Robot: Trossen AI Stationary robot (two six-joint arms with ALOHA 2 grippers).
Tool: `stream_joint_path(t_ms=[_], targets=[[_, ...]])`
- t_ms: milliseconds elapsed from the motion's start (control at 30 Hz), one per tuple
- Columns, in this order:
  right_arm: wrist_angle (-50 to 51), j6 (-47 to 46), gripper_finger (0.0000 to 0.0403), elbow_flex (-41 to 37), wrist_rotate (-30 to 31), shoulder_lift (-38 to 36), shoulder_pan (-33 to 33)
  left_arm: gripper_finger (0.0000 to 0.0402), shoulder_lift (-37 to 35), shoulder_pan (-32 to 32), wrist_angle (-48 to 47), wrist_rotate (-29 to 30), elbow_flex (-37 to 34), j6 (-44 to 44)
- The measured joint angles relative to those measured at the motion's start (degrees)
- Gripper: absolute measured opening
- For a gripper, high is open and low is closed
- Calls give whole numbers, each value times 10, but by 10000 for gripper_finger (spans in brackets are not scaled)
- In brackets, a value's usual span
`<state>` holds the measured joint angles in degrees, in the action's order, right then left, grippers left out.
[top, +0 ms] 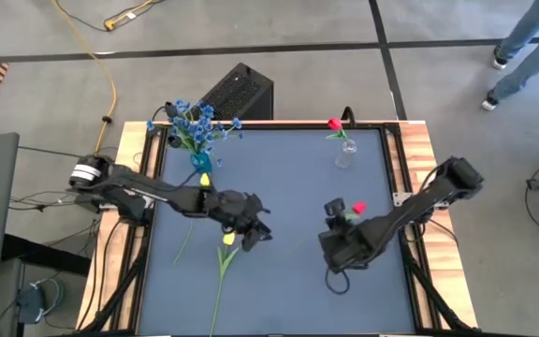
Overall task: Sort flowers into vase by color
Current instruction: Put the red tulip into the transparent vase
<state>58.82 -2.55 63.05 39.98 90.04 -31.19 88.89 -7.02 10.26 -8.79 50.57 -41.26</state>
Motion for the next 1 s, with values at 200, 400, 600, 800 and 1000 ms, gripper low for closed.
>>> stream_joint_path(t_ms=[200, 400, 600, 800, 1000], targets=[[-102, 62, 25, 10, 75, 60, -3, 198, 63, 49, 99, -80, 0, 1], [-218, 169, 25, 10, 117, 85, 12, 228, 136, 74, 193, -174, 3, -42], [-295, 237, 25, 10, 120, 85, 35, 229, 175, 74, 227, -221, 23, -59], [-296, 254, 25, 10, 119, 84, 31, 223, 179, 75, 221, -224, 23, -56], [-284, 256, 26, 10, 113, 84, 27, 174, 179, 75, 218, -237, 23, -53]])
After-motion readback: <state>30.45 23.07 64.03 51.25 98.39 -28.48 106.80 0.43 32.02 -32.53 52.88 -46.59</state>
